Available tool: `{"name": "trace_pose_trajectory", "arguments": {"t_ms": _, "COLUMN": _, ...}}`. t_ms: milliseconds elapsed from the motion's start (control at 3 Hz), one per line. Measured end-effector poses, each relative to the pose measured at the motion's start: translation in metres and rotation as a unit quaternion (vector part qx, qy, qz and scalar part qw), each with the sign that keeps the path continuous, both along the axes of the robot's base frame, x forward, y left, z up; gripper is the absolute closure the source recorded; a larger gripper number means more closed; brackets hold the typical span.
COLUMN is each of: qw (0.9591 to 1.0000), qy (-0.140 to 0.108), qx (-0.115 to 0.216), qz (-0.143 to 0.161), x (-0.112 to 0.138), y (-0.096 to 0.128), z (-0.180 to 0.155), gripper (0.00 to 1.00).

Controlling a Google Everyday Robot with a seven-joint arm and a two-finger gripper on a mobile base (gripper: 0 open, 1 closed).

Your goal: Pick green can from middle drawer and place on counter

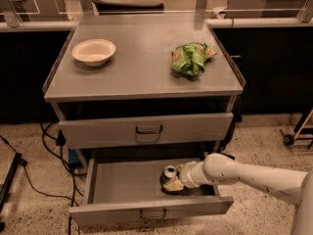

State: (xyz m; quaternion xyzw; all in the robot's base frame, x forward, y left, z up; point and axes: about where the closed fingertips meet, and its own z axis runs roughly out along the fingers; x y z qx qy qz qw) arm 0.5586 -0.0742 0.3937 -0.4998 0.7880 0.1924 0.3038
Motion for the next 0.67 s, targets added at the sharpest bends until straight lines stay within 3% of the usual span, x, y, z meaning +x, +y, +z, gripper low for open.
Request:
{"name": "trace_pose_trajectory", "arguments": {"t_ms": 333, "qw": 0.9998, "qy": -0.003, "qx": 0.001, "qz": 0.021, "x": -0.004, "y": 0.0, "z": 0.016, "gripper": 1.0}}
{"name": "trace_pose_trajectory", "arguments": {"t_ms": 667, "qw": 0.9983, "qy": -0.01, "qx": 0.011, "qz": 0.056, "x": 0.0, "y": -0.004, "z": 0.066, "gripper": 1.0}}
